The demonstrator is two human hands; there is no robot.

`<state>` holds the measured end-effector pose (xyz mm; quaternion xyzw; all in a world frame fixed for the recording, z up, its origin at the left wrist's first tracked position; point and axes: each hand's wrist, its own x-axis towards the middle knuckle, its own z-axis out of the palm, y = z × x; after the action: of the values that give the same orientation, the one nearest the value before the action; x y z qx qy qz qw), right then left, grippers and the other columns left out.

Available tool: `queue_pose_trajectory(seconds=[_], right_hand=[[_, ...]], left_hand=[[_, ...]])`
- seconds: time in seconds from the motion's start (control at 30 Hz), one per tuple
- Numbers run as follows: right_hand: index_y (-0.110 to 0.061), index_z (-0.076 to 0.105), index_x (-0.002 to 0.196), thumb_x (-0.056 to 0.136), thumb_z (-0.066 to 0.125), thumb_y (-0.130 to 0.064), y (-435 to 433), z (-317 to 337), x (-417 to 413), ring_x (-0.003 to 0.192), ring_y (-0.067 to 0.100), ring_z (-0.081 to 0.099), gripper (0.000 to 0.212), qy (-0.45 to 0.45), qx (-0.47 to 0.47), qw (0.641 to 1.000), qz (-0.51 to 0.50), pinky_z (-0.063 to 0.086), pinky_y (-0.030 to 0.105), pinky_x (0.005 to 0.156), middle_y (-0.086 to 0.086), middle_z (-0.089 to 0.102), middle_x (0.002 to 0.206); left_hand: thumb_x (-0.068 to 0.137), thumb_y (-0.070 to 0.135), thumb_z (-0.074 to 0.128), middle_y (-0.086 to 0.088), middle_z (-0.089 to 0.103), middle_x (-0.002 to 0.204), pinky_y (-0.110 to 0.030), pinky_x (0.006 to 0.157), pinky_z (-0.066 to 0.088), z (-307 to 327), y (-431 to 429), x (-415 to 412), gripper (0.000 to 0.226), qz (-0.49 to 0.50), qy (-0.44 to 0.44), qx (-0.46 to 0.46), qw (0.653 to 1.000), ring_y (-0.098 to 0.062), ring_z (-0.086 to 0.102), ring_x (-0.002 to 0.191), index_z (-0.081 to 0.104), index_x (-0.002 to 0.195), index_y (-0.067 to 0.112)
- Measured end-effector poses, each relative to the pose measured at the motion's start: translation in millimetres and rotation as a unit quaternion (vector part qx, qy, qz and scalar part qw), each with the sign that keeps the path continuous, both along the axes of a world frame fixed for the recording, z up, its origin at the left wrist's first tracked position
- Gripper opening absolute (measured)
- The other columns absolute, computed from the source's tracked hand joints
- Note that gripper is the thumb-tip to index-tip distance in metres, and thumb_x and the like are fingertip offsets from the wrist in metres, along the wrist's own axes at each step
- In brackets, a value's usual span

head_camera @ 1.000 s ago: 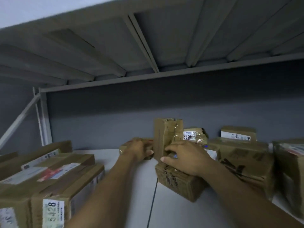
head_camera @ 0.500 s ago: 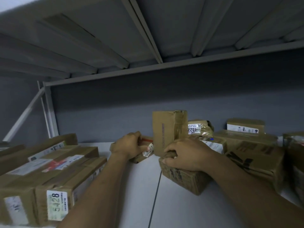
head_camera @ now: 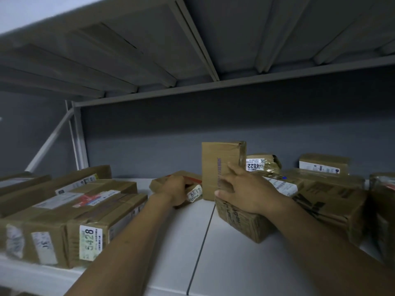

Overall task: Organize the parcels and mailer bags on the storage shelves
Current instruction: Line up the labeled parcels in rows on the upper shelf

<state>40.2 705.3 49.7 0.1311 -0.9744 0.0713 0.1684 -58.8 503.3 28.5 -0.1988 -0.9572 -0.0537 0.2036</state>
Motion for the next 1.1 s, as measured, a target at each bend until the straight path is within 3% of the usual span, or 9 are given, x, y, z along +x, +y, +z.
queue_pose_trajectory(seconds=[0.17, 0.23, 0.3, 0.5, 0.6, 0.77, 0.9, 1.03, 1.1], right_hand=[[-0.033, 0.026, 0.15, 0.091, 0.026, -0.072, 2, 1, -3, 0.146, 0.029, 0.011, 0.071, -0.031, 0.042, 0.996, -0.066, 0.017, 0.047, 0.115, -0.011, -0.013, 0.16], [-0.032, 0.028, 0.149, 0.091, 0.028, -0.071, -1, 2, -3, 0.145, 0.03, 0.012, 0.07, -0.029, 0.048, 0.995, -0.085, 0.019, 0.048, 0.114, -0.013, -0.012, 0.16], [-0.03, 0.033, 0.147, 0.092, 0.032, -0.067, -5, 4, -2, 0.144, 0.03, 0.015, 0.067, -0.016, 0.059, 0.994, -0.095, 0.023, 0.048, 0.112, -0.011, -0.009, 0.161], [-0.029, 0.039, 0.144, 0.093, 0.035, -0.062, -1, -4, -4, 0.146, 0.027, 0.008, 0.061, 0.008, 0.033, 0.997, -0.063, 0.018, 0.049, 0.116, -0.007, -0.005, 0.162], [-0.029, 0.036, 0.145, 0.093, 0.036, -0.062, 2, -5, -6, 0.147, 0.025, 0.003, 0.062, 0.019, 0.029, 0.998, -0.055, 0.013, 0.048, 0.118, -0.007, -0.004, 0.162], [-0.03, 0.03, 0.148, 0.092, 0.034, -0.064, 1, -5, -9, 0.148, 0.025, -0.001, 0.066, 0.035, 0.052, 0.996, -0.064, 0.011, 0.048, 0.118, -0.006, -0.004, 0.162], [-0.03, 0.031, 0.148, 0.092, 0.032, -0.065, 1, -4, -8, 0.148, 0.026, 0.001, 0.066, 0.027, 0.052, 0.996, -0.074, 0.012, 0.049, 0.118, -0.009, -0.006, 0.162], [-0.03, 0.033, 0.147, 0.092, 0.034, -0.064, -2, -4, -8, 0.148, 0.025, 0.002, 0.065, 0.037, 0.05, 0.995, -0.074, 0.016, 0.049, 0.117, -0.009, -0.004, 0.162], [-0.029, 0.034, 0.146, 0.092, 0.035, -0.064, -2, -3, -9, 0.148, 0.024, 0.003, 0.064, 0.043, 0.047, 0.996, -0.068, 0.016, 0.048, 0.117, -0.007, -0.002, 0.162]], left_hand=[[0.094, 0.026, 0.057, 0.006, 0.07, 0.108, -0.013, 0.062, 0.029, 3, -5, 8, 0.018, 0.007, -0.022, 0.048, 0.999, -0.009, 0.057, 0.09, 0.073, 0.103, 0.023], [0.088, 0.026, 0.061, 0.007, 0.069, 0.104, -0.023, 0.079, 0.041, 5, -5, 2, 0.016, 0.029, -0.025, 0.03, 0.999, -0.014, 0.059, 0.095, 0.071, 0.1, 0.023], [0.081, 0.034, 0.065, 0.01, 0.065, 0.109, -0.039, 0.095, 0.044, 11, -1, -5, 0.027, 0.033, -0.043, 0.005, 0.999, -0.015, 0.057, 0.104, 0.065, 0.108, 0.03], [0.068, 0.059, 0.071, 0.008, 0.039, 0.146, -0.044, 0.11, 0.032, 23, 13, -24, 0.087, 0.031, -0.17, -0.064, 0.983, -0.024, 0.04, 0.132, 0.031, 0.144, 0.043], [0.065, 0.043, 0.078, 0.015, 0.044, 0.141, -0.033, 0.105, 0.04, 24, 11, -27, 0.087, 0.011, -0.222, -0.016, 0.975, -0.018, 0.047, 0.126, 0.034, 0.141, 0.046], [0.051, 0.03, 0.079, 0.018, 0.051, 0.13, -0.037, 0.098, 0.049, 17, 4, -37, 0.082, -0.033, -0.238, 0.069, 0.968, -0.013, 0.053, 0.114, 0.044, 0.121, 0.056], [0.055, 0.033, 0.075, 0.017, 0.05, 0.11, -0.038, 0.086, 0.052, 21, -6, -21, 0.058, -0.04, -0.135, 0.143, 0.98, -0.013, 0.053, 0.1, 0.046, 0.102, 0.053], [0.075, 0.013, 0.067, 0.008, 0.046, 0.102, -0.008, 0.058, 0.035, 20, -3, 2, 0.037, -0.039, -0.026, 0.244, 0.969, -0.013, 0.047, 0.087, 0.052, 0.107, 0.023], [0.079, 0.007, 0.063, 0.007, 0.045, 0.103, -0.01, 0.054, 0.035, 18, 2, 9, 0.034, -0.037, 0.005, 0.257, 0.966, -0.014, 0.045, 0.087, 0.051, 0.109, 0.018]])
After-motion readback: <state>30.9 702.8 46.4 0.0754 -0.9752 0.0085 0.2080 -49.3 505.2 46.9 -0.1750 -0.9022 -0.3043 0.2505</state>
